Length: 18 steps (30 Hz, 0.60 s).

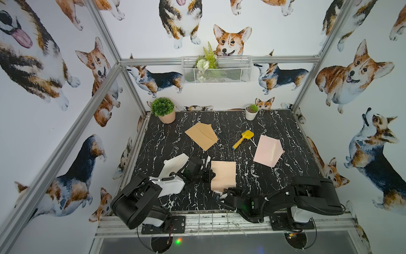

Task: Take the letter paper out of the envelope
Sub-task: Unfold the letter paper at the center of the board.

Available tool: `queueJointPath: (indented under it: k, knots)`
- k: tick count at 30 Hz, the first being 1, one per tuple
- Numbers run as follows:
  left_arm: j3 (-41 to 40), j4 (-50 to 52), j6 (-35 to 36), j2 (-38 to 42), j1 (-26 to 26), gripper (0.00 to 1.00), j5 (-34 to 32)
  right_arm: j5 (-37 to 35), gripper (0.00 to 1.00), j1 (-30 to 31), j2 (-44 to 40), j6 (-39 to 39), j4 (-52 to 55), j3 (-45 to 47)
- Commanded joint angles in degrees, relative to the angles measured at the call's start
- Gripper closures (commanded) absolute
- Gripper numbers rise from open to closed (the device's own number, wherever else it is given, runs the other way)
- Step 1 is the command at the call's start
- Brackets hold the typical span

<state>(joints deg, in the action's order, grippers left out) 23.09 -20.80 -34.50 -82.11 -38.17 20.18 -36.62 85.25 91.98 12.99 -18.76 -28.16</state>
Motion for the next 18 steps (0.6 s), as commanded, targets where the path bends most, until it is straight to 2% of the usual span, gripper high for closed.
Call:
queueJointPath:
  k: [1, 9, 18]
  knots:
    - [-0.4, 1.3, 1.7, 1.0, 0.0, 1.00, -2.8, 3.2, 0.82, 0.3, -1.0, -3.4, 1.7, 0.0]
    - [-0.5, 4.8, 3.1, 4.7, 0.0, 1.00, -6.1, 11.8, 0.58, 0.2, -3.3, -8.7, 8.5, -1.2]
    - [-0.6, 5.2, 2.5, 6.2, 0.0, 1.00, -6.5, 18.7, 0.51, 0.1, -7.2, -11.2, 13.6, -1.7]
